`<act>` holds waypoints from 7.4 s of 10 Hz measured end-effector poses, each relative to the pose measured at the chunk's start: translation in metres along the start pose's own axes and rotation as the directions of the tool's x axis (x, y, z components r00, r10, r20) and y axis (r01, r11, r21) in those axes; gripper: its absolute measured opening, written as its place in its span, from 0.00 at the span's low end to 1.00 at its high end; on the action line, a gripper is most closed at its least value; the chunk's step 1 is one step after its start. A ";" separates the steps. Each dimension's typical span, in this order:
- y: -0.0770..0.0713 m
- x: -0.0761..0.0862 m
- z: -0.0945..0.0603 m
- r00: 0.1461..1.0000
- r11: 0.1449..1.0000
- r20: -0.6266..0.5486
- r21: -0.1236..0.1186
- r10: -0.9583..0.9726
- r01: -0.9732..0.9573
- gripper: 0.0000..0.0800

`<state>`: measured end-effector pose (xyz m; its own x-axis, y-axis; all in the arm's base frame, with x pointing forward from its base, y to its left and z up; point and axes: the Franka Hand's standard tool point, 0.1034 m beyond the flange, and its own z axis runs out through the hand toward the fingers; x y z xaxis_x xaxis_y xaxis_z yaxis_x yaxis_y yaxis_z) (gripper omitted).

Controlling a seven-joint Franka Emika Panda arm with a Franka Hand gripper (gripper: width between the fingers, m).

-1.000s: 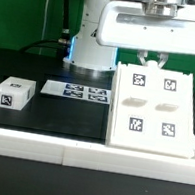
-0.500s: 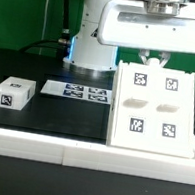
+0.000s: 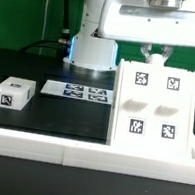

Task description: Assemble cabinet

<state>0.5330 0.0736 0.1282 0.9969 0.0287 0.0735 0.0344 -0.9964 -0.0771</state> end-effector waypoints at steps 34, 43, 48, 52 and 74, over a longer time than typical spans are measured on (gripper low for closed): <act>0.153 -0.058 0.033 0.992 0.991 0.045 -0.069 0.115 -0.112 1.00; 0.251 -0.103 0.051 0.997 0.995 0.069 -0.090 0.046 -0.040 1.00; 0.250 -0.118 0.066 0.994 0.995 0.096 -0.091 0.045 -0.037 1.00; 0.253 -0.129 0.085 0.992 0.994 0.117 -0.102 0.044 -0.032 1.00; 0.085 0.012 -0.049 0.965 0.966 0.067 -0.073 0.254 -0.249 0.70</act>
Offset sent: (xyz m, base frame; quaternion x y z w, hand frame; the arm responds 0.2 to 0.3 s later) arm 0.0000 0.0000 0.0000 0.0000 0.0000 0.0000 1.0000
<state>0.5439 -0.0146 0.1710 0.9754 -0.2200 -0.0152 -0.2202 -0.9752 -0.0198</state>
